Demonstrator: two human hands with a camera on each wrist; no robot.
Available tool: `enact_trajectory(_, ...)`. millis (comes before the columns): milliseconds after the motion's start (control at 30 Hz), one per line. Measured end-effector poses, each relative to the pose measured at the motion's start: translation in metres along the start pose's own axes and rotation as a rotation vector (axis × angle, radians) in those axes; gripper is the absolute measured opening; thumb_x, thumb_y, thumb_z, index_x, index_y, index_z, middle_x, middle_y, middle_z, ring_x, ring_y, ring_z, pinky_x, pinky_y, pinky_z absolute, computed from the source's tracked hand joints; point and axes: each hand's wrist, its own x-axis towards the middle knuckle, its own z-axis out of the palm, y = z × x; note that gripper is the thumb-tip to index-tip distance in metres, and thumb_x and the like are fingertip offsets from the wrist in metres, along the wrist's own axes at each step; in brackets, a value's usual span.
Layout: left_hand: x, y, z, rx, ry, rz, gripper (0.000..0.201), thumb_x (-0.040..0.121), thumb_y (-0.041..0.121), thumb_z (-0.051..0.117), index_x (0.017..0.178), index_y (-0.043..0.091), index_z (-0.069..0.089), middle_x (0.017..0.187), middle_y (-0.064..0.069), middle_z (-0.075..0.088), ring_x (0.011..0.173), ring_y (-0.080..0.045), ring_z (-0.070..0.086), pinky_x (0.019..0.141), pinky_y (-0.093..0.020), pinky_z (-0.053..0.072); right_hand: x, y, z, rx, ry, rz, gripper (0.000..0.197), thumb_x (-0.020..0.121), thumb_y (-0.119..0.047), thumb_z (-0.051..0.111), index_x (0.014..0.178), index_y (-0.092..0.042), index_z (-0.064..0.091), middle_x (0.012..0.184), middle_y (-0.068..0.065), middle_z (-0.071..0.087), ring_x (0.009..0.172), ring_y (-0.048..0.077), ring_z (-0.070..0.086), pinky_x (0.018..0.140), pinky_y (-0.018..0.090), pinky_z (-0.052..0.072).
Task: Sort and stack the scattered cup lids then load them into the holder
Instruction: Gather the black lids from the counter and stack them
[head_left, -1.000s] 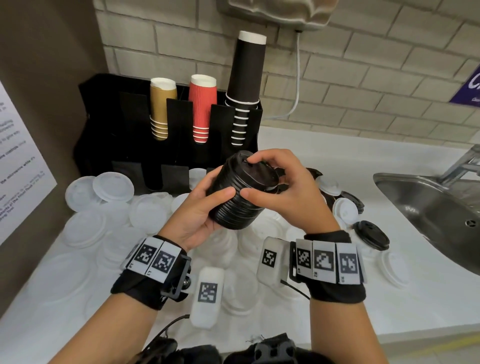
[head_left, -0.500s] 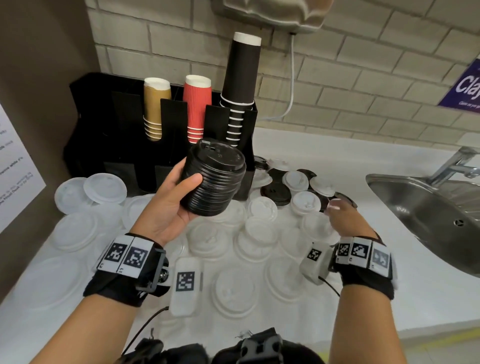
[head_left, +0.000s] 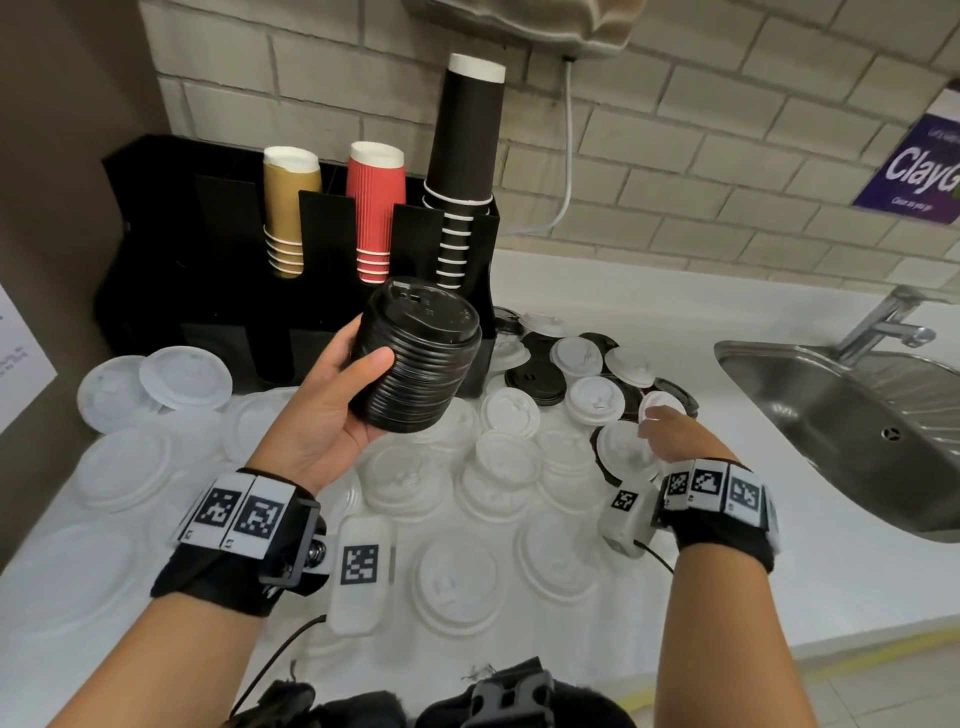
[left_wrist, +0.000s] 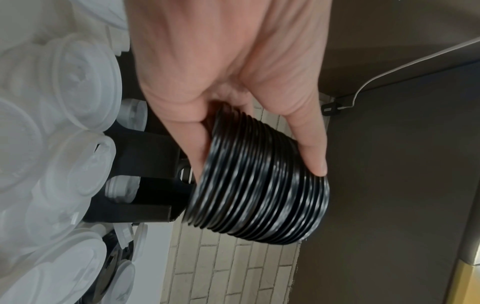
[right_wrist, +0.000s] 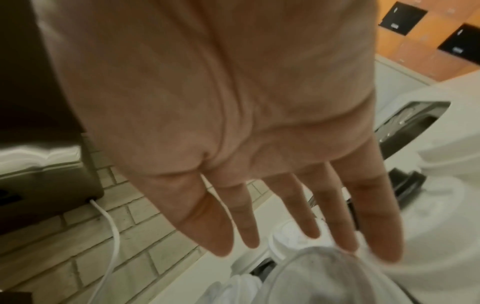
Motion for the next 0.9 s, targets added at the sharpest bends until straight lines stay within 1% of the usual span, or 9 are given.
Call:
enact_trajectory(67,0.000,0.001,0.000,0.005,0.004,0.001,0.076,0.072,0.029,0.071,0.142,0.020,0.046,0.128,-0.005,0.065,0.116,-0.023,0.064,0.078,-0.035,0.058,0.002,-0.001,0.000,0.021,0.023,-0.031,0.048,0.098,-0.016,0.046,0.145,-0.017,0.038,0.137,0.013,0.046,0.122,0.032,0.047,0.105,0.038,0.037)
enact_trajectory(133,0.001,0.000,0.001,0.004,-0.005,0.003,0.072,0.074,0.027,0.070,0.142,0.020,0.046,0.127,-0.005,0.066,0.115,-0.023,0.064,0.078,-0.035,0.058,0.002,-0.002,0.001,-0.001,0.033,-0.044,0.054,0.093,-0.022,0.055,0.144,-0.022,0.038,0.127,0.012,0.049,0.107,0.028,0.050,0.096,0.037,0.044)
enact_trajectory(200,0.001,-0.001,0.001,0.000,-0.004,-0.002,0.070,0.075,0.027,0.069,0.141,0.020,0.047,0.125,-0.004,0.067,0.114,-0.023,0.065,0.077,-0.036,0.058,0.000,-0.004,0.001,-0.162,0.034,-0.054,0.065,0.087,-0.029,0.064,0.145,-0.027,0.035,0.139,0.013,0.043,0.116,0.030,0.048,0.086,0.033,0.039)
enact_trajectory(267,0.001,-0.002,0.001,-0.004,-0.001,-0.004,0.063,0.080,0.024,0.065,0.141,0.020,0.048,0.123,-0.003,0.068,0.114,-0.023,0.065,0.077,-0.037,0.059,-0.003,-0.007,0.005,-0.303,0.025,-0.065,0.071,0.082,-0.030,0.071,0.144,-0.030,0.035,0.142,0.014,0.038,0.126,0.032,0.045,0.085,0.034,0.038)
enact_trajectory(433,0.001,-0.002,0.002,0.003,-0.002,-0.017,0.074,0.072,0.028,0.072,0.141,0.020,0.047,0.127,-0.005,0.065,0.115,-0.024,0.065,0.077,-0.038,0.059,-0.009,-0.011,0.022,-0.504,0.103,-0.117,0.066,0.080,-0.021,0.071,0.138,-0.026,0.039,0.129,0.016,0.043,0.116,0.036,0.050,0.088,0.038,0.044)
enact_trajectory(567,0.002,-0.001,0.000,-0.007,0.013,-0.024,0.077,0.066,0.030,0.075,0.138,0.022,0.050,0.124,-0.003,0.068,0.113,-0.023,0.066,0.076,-0.037,0.059,-0.006,-0.014,0.013,-0.424,0.118,-0.133,0.060,0.083,-0.027,0.068,0.136,-0.027,0.041,0.131,0.015,0.045,0.120,0.034,0.048,0.095,0.041,0.044)
enact_trajectory(733,0.002,-0.002,-0.002,-0.011,0.012,-0.032,0.072,0.067,0.030,0.075,0.135,0.023,0.052,0.121,-0.002,0.069,0.111,-0.021,0.067,0.076,-0.035,0.059,-0.005,-0.033,-0.004,-0.190,-0.037,-0.229,0.071,0.078,-0.033,0.069,0.139,-0.042,0.033,0.125,0.002,0.053,0.094,0.022,0.056,0.075,0.030,0.043)
enact_trajectory(833,0.001,-0.003,-0.003,-0.011,0.007,-0.032,0.069,0.068,0.029,0.074,0.133,0.024,0.054,0.122,-0.001,0.069,0.112,-0.021,0.067,0.076,-0.034,0.058,-0.001,-0.033,0.001,-0.324,0.038,-0.168,0.071,0.080,-0.033,0.068,0.143,-0.030,0.035,0.132,0.007,0.053,0.114,0.027,0.054,0.093,0.036,0.045)
enact_trajectory(900,0.001,-0.002,-0.004,-0.009,0.003,-0.032,0.069,0.067,0.029,0.074,0.133,0.025,0.054,0.123,-0.002,0.068,0.112,-0.021,0.066,0.076,-0.034,0.058,0.001,-0.025,0.010,-0.408,0.091,-0.125,0.067,0.082,-0.030,0.067,0.142,-0.021,0.040,0.133,0.011,0.052,0.120,0.030,0.051,0.091,0.032,0.042)
